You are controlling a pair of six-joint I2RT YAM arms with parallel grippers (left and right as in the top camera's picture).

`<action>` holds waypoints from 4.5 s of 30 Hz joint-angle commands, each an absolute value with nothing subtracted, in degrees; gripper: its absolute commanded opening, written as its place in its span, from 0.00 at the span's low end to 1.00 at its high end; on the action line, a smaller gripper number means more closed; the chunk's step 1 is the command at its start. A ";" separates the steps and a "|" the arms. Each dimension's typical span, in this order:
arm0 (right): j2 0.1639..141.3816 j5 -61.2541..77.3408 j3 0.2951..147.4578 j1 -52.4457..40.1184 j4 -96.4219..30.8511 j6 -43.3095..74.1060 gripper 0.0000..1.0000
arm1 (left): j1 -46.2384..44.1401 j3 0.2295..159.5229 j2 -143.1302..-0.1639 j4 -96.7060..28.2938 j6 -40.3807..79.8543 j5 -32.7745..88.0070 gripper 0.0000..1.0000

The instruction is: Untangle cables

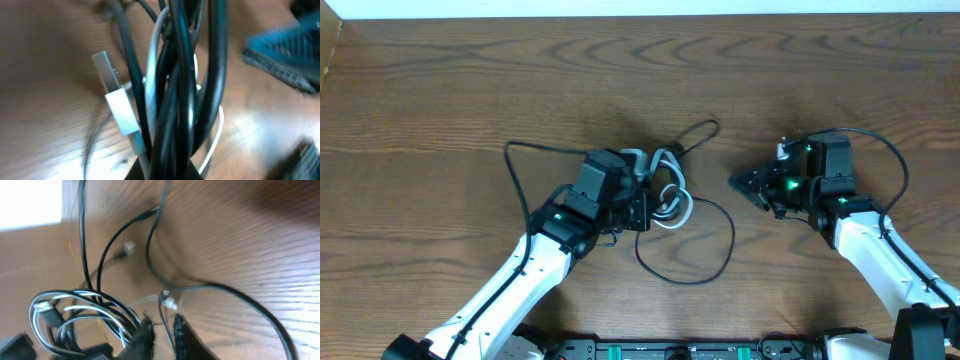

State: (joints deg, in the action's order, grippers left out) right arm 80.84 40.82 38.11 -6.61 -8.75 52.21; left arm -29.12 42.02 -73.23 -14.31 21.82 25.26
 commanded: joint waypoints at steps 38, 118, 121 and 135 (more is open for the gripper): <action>80.20 25.15 38.89 -20.29 -16.25 66.02 0.01 | -40.53 42.06 -72.53 -8.43 -10.17 -8.84 0.08; 83.44 30.22 38.89 -23.16 0.47 84.20 0.47 | -36.45 42.06 -72.90 -3.36 -23.31 10.83 0.08; 84.03 29.89 38.89 -23.42 0.47 84.14 0.46 | -36.45 42.06 -72.90 -2.87 -23.29 15.86 0.08; 84.51 31.64 38.89 -25.93 -8.36 79.40 0.01 | -36.42 42.06 -71.99 1.45 -23.29 15.64 0.14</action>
State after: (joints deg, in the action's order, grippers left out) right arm 83.57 29.76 39.92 -24.16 -4.84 82.24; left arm -36.49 40.07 -73.41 -2.39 -23.24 14.48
